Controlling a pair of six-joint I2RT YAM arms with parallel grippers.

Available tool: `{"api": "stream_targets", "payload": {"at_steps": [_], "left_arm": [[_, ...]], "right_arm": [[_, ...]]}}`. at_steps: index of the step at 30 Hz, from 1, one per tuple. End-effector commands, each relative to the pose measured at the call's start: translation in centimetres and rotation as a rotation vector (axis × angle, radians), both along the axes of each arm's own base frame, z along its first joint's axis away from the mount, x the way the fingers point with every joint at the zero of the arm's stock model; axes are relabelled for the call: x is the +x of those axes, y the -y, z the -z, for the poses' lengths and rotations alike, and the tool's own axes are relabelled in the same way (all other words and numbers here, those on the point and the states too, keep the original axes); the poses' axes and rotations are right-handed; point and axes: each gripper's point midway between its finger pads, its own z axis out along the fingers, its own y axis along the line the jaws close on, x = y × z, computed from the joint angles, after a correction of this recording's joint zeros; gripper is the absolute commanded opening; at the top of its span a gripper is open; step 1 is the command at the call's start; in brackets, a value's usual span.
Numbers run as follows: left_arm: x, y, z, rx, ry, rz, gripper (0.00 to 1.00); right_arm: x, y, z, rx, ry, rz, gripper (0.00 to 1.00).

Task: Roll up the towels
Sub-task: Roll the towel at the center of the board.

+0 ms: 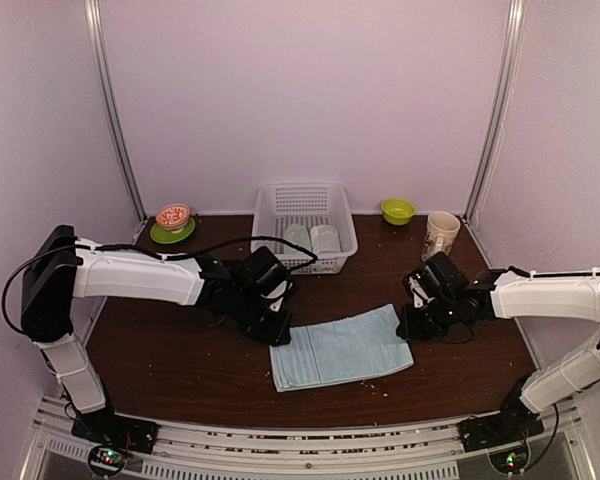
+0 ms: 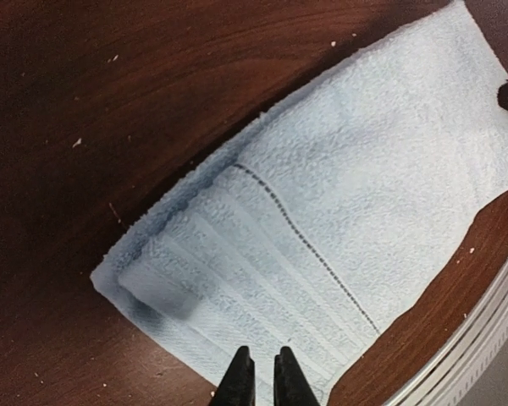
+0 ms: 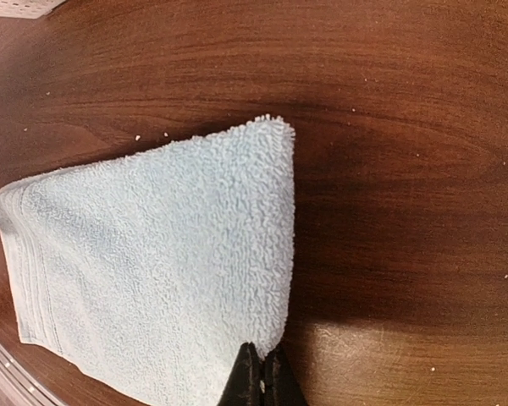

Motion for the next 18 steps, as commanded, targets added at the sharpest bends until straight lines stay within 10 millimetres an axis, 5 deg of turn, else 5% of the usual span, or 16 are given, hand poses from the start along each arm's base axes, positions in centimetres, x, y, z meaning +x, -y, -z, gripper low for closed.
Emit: {"api": "stream_targets", "payload": {"at_steps": [1, 9, 18], "left_arm": [[0.8, 2.0, -1.9, -0.063, 0.033, 0.057, 0.07], [0.4, 1.5, 2.7, 0.020, -0.035, 0.058, 0.00], [0.1, 0.4, 3.1, 0.026, -0.035, 0.050, 0.00]], "right_arm": [[1.0, -1.0, -1.7, -0.016, 0.052, -0.022, 0.00], [1.1, -4.9, -3.4, 0.023, 0.060, -0.073, 0.00], [0.0, -8.9, -3.3, 0.061, 0.034, -0.143, 0.00]]}}
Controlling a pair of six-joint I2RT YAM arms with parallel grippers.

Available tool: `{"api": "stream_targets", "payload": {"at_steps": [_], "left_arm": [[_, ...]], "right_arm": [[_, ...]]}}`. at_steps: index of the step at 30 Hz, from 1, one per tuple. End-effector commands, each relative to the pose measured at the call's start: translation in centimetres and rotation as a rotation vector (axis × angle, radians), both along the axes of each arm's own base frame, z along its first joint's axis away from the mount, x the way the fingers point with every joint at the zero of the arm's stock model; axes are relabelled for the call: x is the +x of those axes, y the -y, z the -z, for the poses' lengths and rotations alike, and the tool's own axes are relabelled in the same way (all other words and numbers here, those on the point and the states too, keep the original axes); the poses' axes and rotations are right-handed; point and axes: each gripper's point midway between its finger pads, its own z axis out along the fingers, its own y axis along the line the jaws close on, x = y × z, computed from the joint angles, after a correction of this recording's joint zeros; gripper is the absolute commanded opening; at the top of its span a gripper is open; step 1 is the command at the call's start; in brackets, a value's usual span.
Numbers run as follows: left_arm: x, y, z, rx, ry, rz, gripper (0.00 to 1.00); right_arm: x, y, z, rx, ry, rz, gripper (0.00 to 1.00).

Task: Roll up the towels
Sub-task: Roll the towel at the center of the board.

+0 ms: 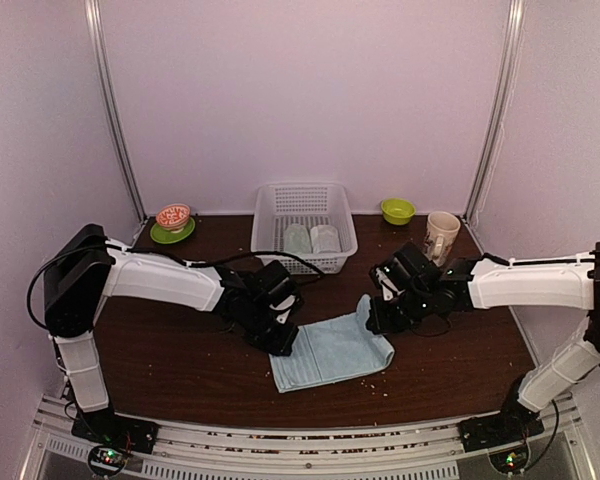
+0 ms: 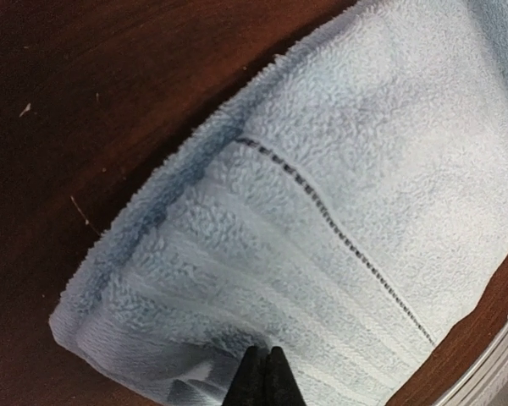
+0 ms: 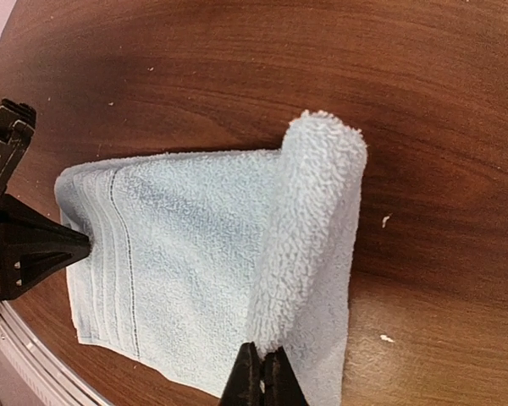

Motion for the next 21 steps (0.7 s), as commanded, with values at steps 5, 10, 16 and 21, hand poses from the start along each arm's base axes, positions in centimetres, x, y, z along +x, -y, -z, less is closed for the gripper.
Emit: {"api": "stream_targets", "payload": {"at_steps": [5, 10, 16, 21], "left_arm": [[0.6, 0.0, -0.9, -0.037, 0.016, 0.002, 0.00], [0.8, 0.1, -2.2, -0.061, 0.031, -0.003, 0.00], [1.1, 1.2, -5.3, -0.129, 0.055, 0.010, 0.00], [2.0, 3.2, -8.0, -0.223, 0.084, 0.008, 0.00]], "right_arm": [[-0.7, -3.9, 0.6, 0.049, -0.032, -0.039, 0.00], [-0.7, -5.0, 2.2, 0.079, -0.051, -0.017, 0.00], [-0.5, -6.1, 3.4, 0.135, -0.069, 0.003, 0.00], [-1.1, -6.8, 4.4, 0.167, -0.102, -0.011, 0.00]]}}
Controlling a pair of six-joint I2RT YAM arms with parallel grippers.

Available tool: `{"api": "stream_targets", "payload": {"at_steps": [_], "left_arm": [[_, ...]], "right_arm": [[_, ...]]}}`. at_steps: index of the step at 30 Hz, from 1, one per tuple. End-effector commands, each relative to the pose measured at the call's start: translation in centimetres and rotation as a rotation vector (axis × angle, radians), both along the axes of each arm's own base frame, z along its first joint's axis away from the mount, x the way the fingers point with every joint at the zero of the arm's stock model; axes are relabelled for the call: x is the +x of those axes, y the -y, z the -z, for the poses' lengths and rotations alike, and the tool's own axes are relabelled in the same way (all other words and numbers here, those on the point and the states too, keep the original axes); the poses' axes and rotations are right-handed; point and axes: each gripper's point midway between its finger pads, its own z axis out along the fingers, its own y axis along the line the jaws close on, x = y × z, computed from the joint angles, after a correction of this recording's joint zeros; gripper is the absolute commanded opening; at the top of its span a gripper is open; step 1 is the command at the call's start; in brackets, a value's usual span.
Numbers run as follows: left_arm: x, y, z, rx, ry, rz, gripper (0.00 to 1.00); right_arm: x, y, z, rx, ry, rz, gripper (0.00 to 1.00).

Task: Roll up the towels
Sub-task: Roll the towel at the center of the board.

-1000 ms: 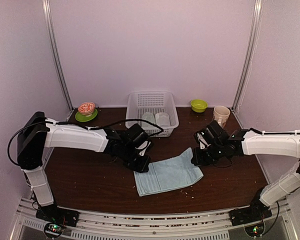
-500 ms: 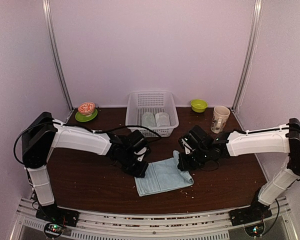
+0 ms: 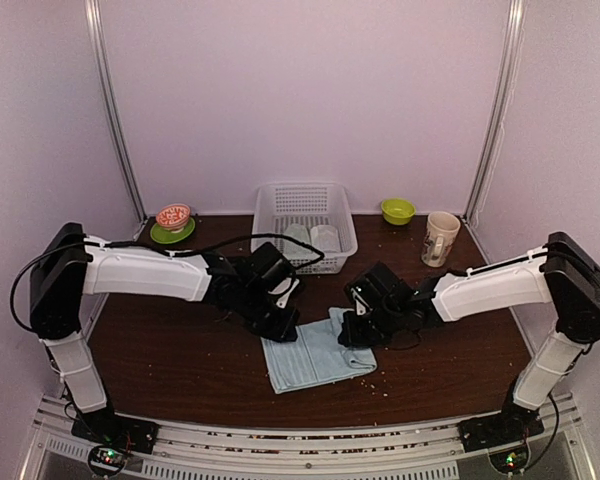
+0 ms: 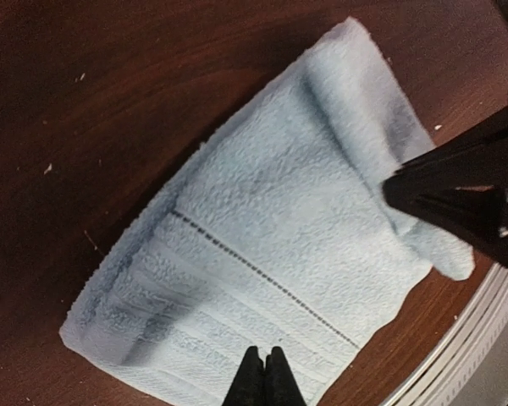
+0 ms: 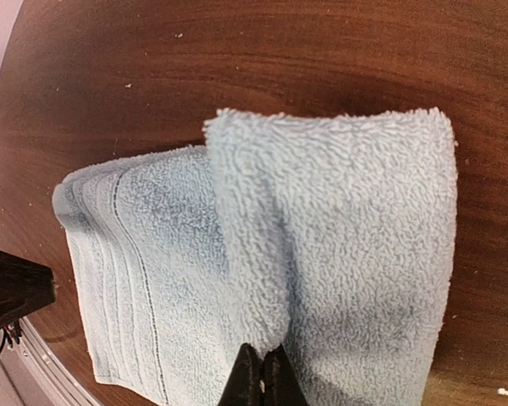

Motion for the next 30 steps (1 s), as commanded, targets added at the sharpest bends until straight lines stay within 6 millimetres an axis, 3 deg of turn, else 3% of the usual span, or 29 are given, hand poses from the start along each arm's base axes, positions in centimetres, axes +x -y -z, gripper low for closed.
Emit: {"api": "stream_targets", "payload": {"at_steps": [1, 7, 12, 18, 27, 30], "left_arm": [[1.7, 2.9, -4.6, -0.152, 0.059, 0.003, 0.00], [3.2, 6.3, -6.3, -0.291, 0.048, -0.015, 0.00], [3.8, 9.1, -6.5, -0.376, 0.011, 0.007, 0.00], [4.2, 10.6, -3.8, -0.366, -0.051, 0.011, 0.00], [6.3, 10.0, 0.5, -0.349, -0.131, -0.042, 0.00], [7.6, 9.5, 1.5, -0.356, -0.143, -0.066, 0.00]], "right_arm": [[-0.7, -1.1, 1.0, 0.059, -0.033, -0.008, 0.00], [-1.7, -0.5, 2.7, 0.065, -0.071, -0.004, 0.00], [-1.8, -0.4, 3.0, 0.067, -0.075, -0.003, 0.00], [-1.7, -0.7, 3.0, 0.074, -0.072, -0.007, 0.00], [-1.7, -1.2, 2.5, 0.088, -0.068, -0.042, 0.00], [-2.0, -1.0, 2.3, 0.068, -0.075, -0.058, 0.09]]}}
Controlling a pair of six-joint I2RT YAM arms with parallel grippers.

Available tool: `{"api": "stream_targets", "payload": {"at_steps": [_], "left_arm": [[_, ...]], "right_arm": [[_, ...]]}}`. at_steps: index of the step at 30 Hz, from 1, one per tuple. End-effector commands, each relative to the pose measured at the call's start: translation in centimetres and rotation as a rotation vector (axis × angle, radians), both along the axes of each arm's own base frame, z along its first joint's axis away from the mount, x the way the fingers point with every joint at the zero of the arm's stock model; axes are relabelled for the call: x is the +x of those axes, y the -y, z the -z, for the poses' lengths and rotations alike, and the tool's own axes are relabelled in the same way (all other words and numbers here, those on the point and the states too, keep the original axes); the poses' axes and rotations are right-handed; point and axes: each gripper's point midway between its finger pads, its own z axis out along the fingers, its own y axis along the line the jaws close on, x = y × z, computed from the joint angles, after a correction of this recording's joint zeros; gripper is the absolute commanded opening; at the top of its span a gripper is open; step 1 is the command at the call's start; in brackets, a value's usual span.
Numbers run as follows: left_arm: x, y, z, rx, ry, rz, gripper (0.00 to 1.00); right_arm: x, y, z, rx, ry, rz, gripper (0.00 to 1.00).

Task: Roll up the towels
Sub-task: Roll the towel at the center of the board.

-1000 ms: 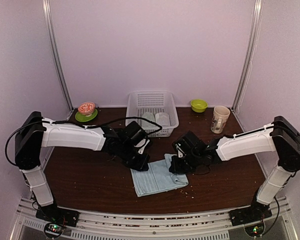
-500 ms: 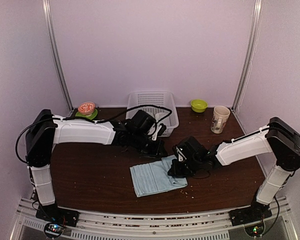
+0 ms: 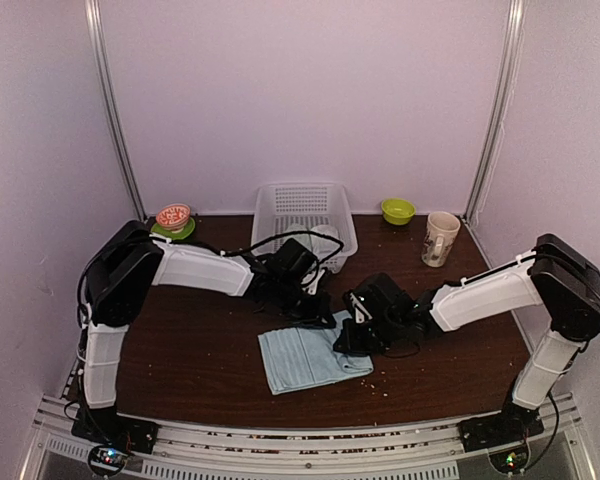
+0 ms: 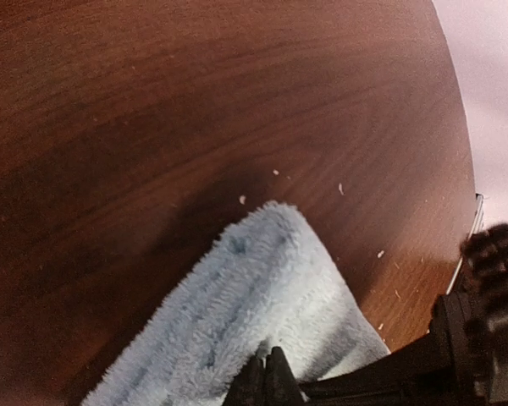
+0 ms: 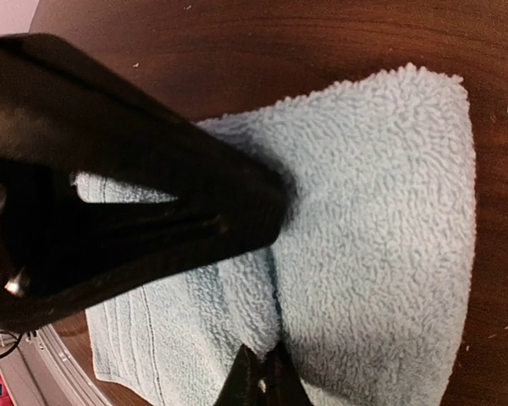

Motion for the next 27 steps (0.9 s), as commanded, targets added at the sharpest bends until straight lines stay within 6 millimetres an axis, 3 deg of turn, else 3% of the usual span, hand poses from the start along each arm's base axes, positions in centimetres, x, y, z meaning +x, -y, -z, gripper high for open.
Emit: {"api": "stream_targets", "payload": {"at_steps": [1, 6, 8, 11, 16, 22, 24, 27], "left_arm": [[2.7, 0.4, -0.3, -0.069, -0.007, -0.031, 0.00], [2.8, 0.0, 0.6, -0.059, -0.028, -0.032, 0.00], [2.7, 0.0, 1.0, -0.053, -0.038, -0.027, 0.00], [2.6, -0.1, 1.1, -0.049, -0.040, -0.026, 0.00], [2.7, -0.2, 1.5, -0.038, -0.041, -0.025, 0.00], [2.6, -0.3, 2.0, -0.023, -0.046, -0.022, 0.00], [2.5, -0.4, 2.2, -0.016, -0.047, -0.019, 0.00], [2.4, -0.6, 2.2, -0.014, -0.046, -0.016, 0.00]], "right_arm": [[-1.0, 0.1, 0.2, -0.025, -0.021, -0.053, 0.14], [-1.6, 0.3, -2.1, -0.018, 0.016, -0.105, 0.34], [-1.9, 0.6, -3.1, -0.028, 0.042, -0.133, 0.37], [-2.3, 1.9, -3.6, -0.058, 0.070, -0.137, 0.28], [-4.5, 2.9, -0.6, -0.107, 0.006, -0.175, 0.11], [-7.0, 2.2, 2.0, -0.165, -0.076, -0.248, 0.12], [-6.6, 2.6, 1.3, -0.175, -0.047, -0.230, 0.16], [-4.9, 3.5, -1.2, -0.157, 0.026, -0.172, 0.35]]}}
